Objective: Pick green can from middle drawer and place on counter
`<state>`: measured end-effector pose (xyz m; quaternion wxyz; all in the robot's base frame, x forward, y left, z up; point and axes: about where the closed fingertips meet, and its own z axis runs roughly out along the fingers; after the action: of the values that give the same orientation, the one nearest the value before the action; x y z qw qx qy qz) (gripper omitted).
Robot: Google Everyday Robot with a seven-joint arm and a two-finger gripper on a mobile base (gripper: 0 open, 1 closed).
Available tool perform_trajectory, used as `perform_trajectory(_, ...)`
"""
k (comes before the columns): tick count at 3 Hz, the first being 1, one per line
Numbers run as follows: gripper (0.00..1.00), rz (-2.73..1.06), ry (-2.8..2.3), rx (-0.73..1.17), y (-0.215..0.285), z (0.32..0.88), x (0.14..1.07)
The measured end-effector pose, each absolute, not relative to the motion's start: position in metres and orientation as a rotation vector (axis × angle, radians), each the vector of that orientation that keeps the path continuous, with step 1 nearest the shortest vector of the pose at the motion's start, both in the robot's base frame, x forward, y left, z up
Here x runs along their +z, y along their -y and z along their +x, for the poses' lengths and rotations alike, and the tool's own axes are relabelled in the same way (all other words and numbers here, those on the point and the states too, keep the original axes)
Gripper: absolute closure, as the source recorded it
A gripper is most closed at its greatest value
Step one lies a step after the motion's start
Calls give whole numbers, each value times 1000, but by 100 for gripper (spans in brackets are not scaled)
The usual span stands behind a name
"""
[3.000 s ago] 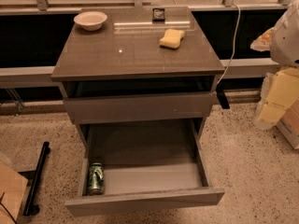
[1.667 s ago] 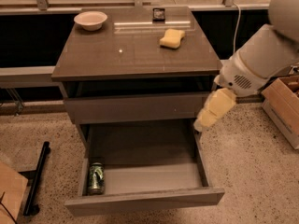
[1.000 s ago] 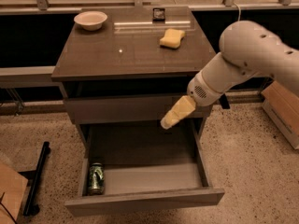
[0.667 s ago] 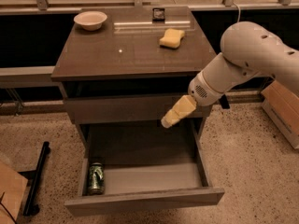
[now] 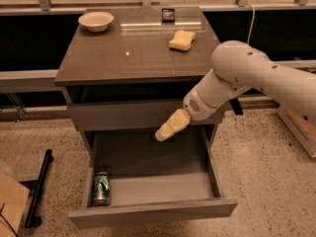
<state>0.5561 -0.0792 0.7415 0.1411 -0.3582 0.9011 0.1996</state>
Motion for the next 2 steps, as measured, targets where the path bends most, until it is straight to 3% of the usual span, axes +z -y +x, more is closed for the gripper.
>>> perform_trajectory(2, 0, -901, -2753, 648, 33, 570, 649)
